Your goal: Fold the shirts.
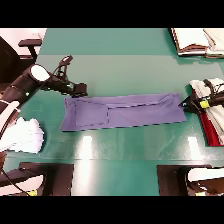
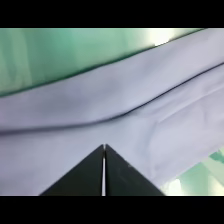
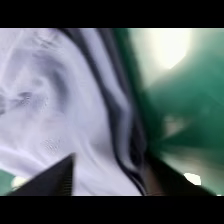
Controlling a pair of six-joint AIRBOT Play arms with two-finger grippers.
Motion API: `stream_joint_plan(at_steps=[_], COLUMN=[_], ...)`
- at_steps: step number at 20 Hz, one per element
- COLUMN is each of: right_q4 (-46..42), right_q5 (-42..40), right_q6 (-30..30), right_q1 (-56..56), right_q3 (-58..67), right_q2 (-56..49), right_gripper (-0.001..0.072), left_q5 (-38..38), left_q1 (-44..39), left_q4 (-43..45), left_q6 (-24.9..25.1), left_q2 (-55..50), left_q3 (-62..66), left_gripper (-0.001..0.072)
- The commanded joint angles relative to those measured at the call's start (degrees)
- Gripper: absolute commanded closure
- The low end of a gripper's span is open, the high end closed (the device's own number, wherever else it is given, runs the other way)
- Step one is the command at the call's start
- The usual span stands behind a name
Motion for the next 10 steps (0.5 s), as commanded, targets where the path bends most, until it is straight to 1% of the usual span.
stream_joint_plan(at_steps=[1, 3, 4, 6, 8, 10], right_q4=[3.08, 3.08, 3.15, 4.13, 9.35, 13.14], right_q5=[-2.86, -3.54, -2.86, 0.07, 3.43, 4.61], right_q6=[-1.33, -1.84, -1.92, -1.99, -1.97, -0.90], right_q1=[2.38, 3.56, 3.52, 3.58, 4.20, 6.27], right_q3=[-1.25, -0.76, 0.20, 3.63, 7.65, 10.84], right_q2=[-2.19, -1.44, -0.48, 2.71, 6.95, 11.78], right_gripper=[0.0399, 0.0627, 0.0696, 0.0695, 0.0695, 0.0695], left_q5=[5.33, 7.15, 8.68, 11.41, 11.65, 10.97], left_q1=[-5.60, -8.66, -10.19, -12.59, -14.60, -16.70], left_q4=[-1.07, -1.73, -2.95, -6.45, -7.65, -8.68], left_q6=[-1.77, -2.12, -2.10, -1.88, -1.88, -1.88], left_q2=[-1.38, -3.41, -4.70, -7.65, -11.76, -16.20], left_q3=[0.07, 0.11, 0.11, 0.66, 3.56, 7.48], left_gripper=[0.0687, 0.0688, 0.0688, 0.0688, 0.0688, 0.0688])
